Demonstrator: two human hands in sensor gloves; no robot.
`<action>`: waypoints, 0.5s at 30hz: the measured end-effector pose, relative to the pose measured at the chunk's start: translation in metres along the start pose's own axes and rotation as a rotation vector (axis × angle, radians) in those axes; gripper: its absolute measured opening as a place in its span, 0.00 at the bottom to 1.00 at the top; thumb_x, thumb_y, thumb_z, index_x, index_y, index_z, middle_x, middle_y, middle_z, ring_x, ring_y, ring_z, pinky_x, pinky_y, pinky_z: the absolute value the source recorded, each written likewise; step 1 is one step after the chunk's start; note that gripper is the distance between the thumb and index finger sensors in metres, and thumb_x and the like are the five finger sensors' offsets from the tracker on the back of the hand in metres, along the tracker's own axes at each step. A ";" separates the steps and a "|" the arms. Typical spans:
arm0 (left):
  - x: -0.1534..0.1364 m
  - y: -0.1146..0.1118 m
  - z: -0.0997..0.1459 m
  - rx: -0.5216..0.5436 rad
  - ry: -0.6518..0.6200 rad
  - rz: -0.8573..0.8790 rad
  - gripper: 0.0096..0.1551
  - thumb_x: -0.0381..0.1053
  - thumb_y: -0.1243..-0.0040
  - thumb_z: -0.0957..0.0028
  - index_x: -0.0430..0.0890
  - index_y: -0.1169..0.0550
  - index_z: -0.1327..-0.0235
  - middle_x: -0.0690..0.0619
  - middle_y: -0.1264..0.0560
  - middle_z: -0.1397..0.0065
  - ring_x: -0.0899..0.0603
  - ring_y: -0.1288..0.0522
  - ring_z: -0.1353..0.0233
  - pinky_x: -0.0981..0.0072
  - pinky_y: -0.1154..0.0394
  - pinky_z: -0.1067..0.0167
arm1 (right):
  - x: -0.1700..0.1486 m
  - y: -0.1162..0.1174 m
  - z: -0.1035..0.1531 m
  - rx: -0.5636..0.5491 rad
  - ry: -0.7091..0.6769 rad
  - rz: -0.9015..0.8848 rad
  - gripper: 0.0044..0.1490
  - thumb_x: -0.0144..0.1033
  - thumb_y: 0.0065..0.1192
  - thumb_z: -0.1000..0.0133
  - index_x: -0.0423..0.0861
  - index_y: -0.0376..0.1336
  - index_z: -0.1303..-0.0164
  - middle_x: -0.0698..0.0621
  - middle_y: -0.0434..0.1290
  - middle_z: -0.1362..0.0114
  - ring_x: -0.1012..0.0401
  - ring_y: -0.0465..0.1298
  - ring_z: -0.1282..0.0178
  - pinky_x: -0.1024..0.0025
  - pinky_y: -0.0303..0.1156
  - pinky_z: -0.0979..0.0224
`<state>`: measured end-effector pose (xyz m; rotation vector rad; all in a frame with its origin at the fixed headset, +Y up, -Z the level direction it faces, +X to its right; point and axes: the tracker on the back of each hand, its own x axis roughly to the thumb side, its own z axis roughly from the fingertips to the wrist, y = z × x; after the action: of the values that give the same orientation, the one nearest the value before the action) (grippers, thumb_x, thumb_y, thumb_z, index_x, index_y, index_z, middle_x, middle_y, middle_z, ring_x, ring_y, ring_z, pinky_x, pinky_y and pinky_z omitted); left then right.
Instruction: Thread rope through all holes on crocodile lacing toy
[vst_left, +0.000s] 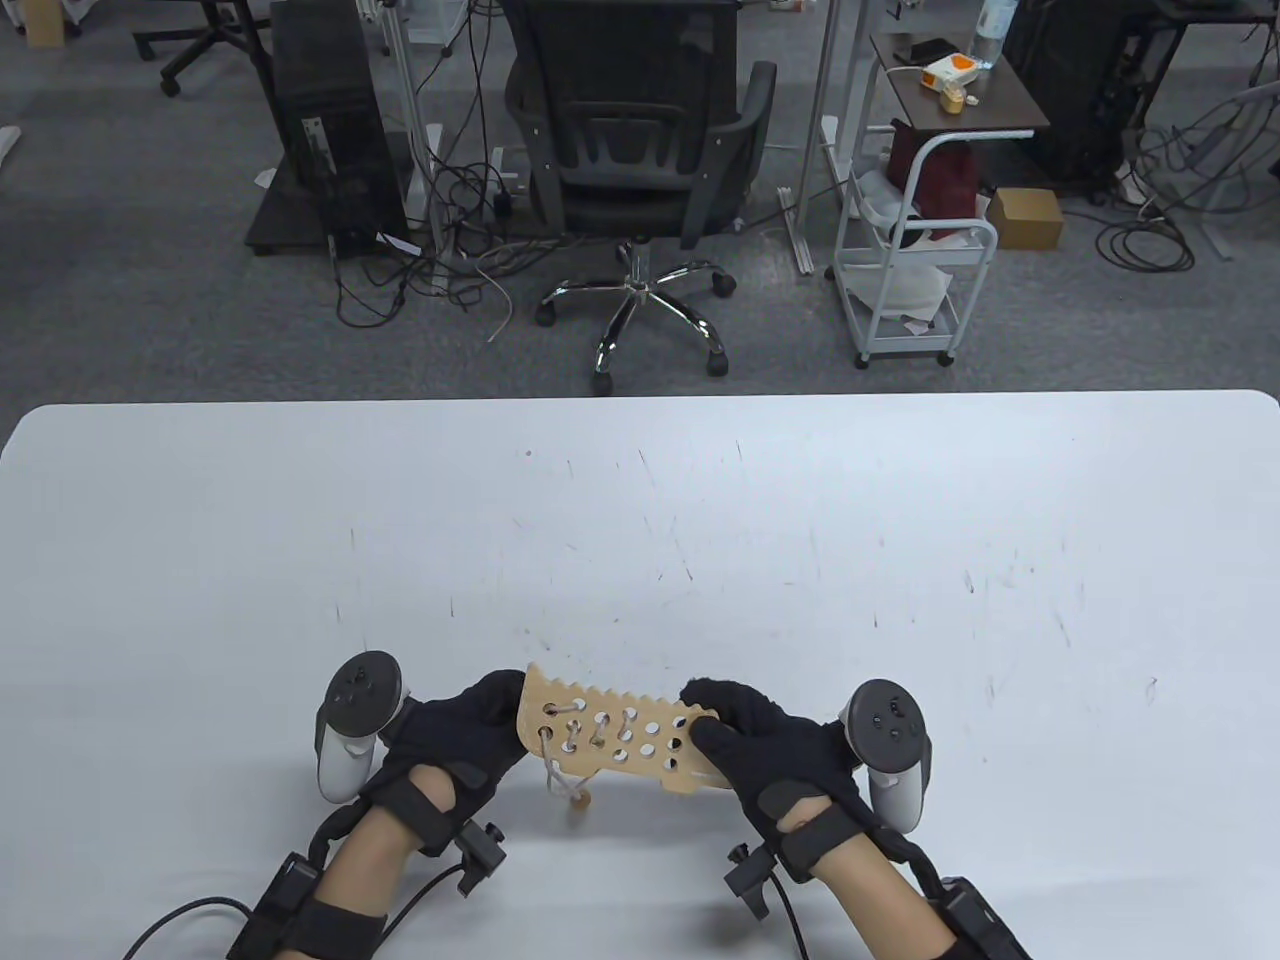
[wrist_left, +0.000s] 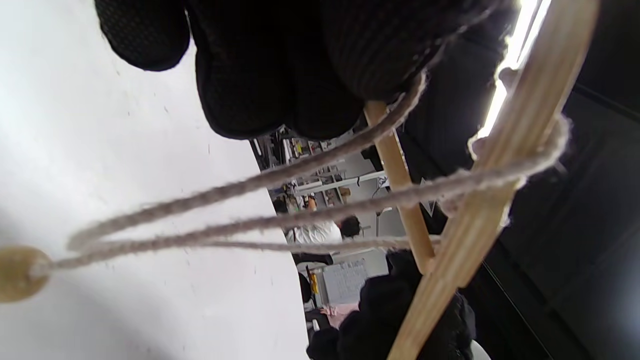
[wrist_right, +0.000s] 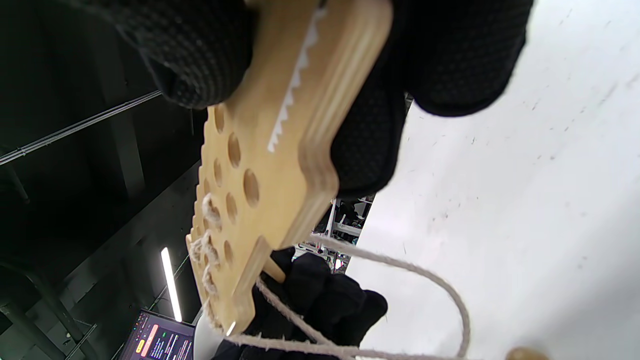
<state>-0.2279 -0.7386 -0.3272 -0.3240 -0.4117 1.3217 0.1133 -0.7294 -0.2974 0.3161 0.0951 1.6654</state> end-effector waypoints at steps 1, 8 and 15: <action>-0.001 -0.002 -0.001 -0.015 0.003 0.019 0.23 0.47 0.33 0.56 0.56 0.21 0.45 0.54 0.16 0.42 0.42 0.18 0.40 0.41 0.29 0.33 | 0.000 0.001 0.000 0.002 -0.002 -0.003 0.29 0.40 0.67 0.49 0.46 0.67 0.37 0.47 0.81 0.46 0.54 0.86 0.55 0.54 0.77 0.46; -0.002 -0.004 -0.002 -0.014 0.016 -0.028 0.23 0.47 0.31 0.57 0.56 0.18 0.46 0.55 0.15 0.42 0.42 0.18 0.38 0.42 0.29 0.32 | 0.000 0.003 0.001 0.014 -0.016 -0.017 0.29 0.40 0.67 0.49 0.46 0.67 0.37 0.48 0.81 0.46 0.54 0.87 0.55 0.54 0.77 0.46; 0.006 -0.007 0.000 -0.007 -0.016 -0.182 0.22 0.47 0.29 0.57 0.59 0.15 0.48 0.55 0.16 0.40 0.42 0.19 0.36 0.42 0.30 0.31 | 0.000 0.006 0.002 0.043 -0.022 -0.016 0.29 0.40 0.66 0.49 0.46 0.67 0.37 0.48 0.81 0.46 0.54 0.86 0.55 0.54 0.76 0.46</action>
<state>-0.2201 -0.7342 -0.3235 -0.2754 -0.4493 1.1462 0.1079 -0.7299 -0.2941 0.3656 0.1170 1.6452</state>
